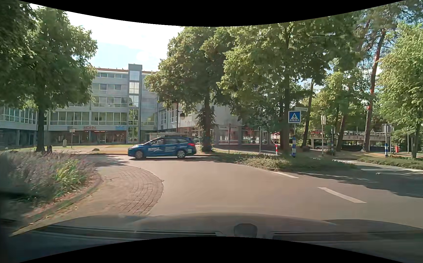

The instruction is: Follow the waypoints while adhering to traffic rules and regulations

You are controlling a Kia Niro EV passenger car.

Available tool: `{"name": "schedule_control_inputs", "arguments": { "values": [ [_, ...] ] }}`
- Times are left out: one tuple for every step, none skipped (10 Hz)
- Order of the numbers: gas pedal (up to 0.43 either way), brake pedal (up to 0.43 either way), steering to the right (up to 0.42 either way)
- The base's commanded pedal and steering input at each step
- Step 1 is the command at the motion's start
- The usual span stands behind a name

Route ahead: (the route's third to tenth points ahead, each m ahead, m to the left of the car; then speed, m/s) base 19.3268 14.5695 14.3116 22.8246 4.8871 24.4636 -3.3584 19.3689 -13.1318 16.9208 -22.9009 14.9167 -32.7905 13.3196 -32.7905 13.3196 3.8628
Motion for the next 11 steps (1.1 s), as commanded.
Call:
{"name": "schedule_control_inputs", "arguments": {
  "values": [
    [0.130, 0.006, 0.071],
    [0.130, 0.006, 0.052],
    [0.130, 0.006, 0.018],
    [0.130, 0.006, -0.004],
    [0.130, 0.006, -0.026],
    [0.130, 0.006, -0.044],
    [0.130, 0.006, -0.058],
    [0.130, 0.006, -0.086],
    [0.130, 0.006, -0.119],
    [0.130, 0.006, -0.141],
    [0.130, 0.006, -0.168]
  ]
}}
